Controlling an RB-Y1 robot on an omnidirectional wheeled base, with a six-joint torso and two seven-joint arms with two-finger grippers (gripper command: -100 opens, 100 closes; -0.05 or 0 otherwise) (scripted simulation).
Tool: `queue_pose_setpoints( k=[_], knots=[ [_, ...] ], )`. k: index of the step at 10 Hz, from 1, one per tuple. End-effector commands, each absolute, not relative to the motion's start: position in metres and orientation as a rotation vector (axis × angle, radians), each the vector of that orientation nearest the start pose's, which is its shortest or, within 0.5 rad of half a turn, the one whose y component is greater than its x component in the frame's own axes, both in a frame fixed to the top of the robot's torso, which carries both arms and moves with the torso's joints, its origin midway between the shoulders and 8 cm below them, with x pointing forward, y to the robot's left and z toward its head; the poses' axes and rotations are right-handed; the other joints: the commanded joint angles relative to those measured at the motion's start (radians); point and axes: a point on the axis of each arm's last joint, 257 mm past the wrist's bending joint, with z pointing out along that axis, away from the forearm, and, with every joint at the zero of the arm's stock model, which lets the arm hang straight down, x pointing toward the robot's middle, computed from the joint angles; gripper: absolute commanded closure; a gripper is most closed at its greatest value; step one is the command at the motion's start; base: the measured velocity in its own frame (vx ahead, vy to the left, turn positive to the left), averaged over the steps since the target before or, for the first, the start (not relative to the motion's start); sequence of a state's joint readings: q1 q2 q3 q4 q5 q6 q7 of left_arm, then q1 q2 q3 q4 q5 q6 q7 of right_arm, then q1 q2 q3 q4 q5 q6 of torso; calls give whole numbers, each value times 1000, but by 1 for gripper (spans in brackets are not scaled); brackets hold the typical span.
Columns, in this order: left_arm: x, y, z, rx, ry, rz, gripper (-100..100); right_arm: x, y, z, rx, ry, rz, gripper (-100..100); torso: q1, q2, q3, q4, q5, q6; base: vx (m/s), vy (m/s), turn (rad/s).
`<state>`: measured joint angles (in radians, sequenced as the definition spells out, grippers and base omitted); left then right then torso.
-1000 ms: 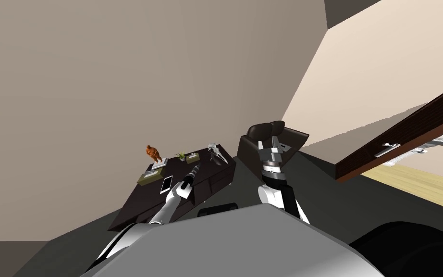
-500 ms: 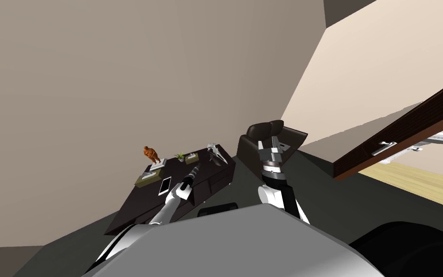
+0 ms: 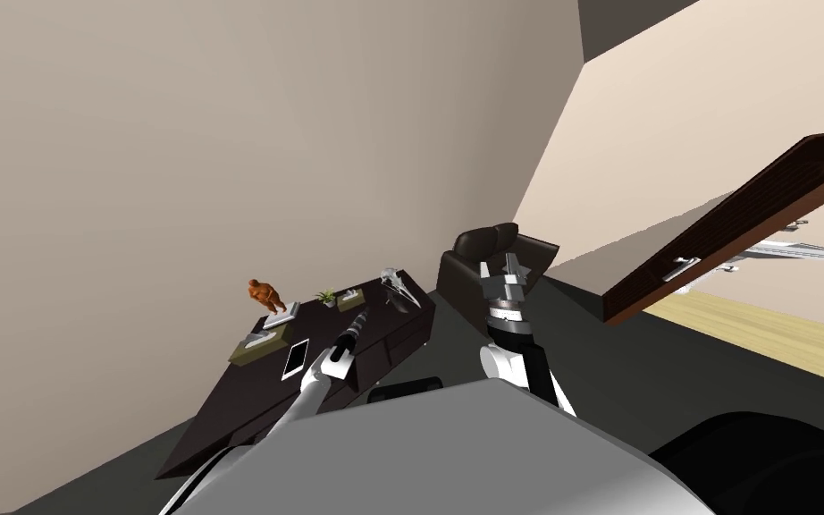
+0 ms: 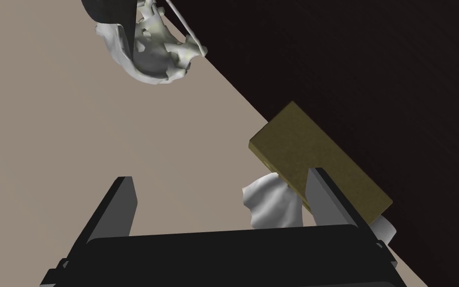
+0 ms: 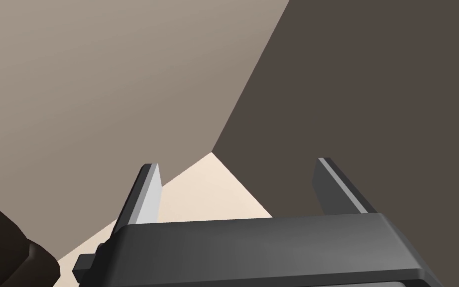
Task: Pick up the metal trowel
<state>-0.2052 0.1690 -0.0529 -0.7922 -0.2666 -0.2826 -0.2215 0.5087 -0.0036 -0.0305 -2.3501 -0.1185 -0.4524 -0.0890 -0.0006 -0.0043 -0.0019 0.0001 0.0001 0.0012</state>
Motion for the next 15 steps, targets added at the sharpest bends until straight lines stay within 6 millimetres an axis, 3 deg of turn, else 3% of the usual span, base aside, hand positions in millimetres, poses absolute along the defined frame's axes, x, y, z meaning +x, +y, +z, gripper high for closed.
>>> queue_pose_setpoints(
  k=[1,4,5,9,11,15],
  knots=[
    [520,252,-429,-785,1793,-686,-100,333,-301,44,740,504,1434,0,0,0,0,0,0,0,44,9,-58],
    [515,256,-429,-795,1788,-680,-100,333,-301,44,740,504,1434,0,0,1,1,0,0,0,27,5,-44],
    [515,256,-429,-795,1788,-679,100,333,-301,44,740,504,1434,0,0,2,1,0,0,0,0,0,0],
    [515,256,-429,-795,1788,-679,100,333,-301,44,740,504,1434,0,-1,4,2,1,0,0,0,0,0],
    [517,254,-435,-817,1809,-670,-100,333,-301,44,740,504,1434,0,-1,4,2,1,0,0,10,-21,-41],
    [525,247,-439,-842,1844,-655,-100,333,-301,44,740,504,1434,0,-6,2,1,0,-1,0,33,-83,-67]
  ],
)
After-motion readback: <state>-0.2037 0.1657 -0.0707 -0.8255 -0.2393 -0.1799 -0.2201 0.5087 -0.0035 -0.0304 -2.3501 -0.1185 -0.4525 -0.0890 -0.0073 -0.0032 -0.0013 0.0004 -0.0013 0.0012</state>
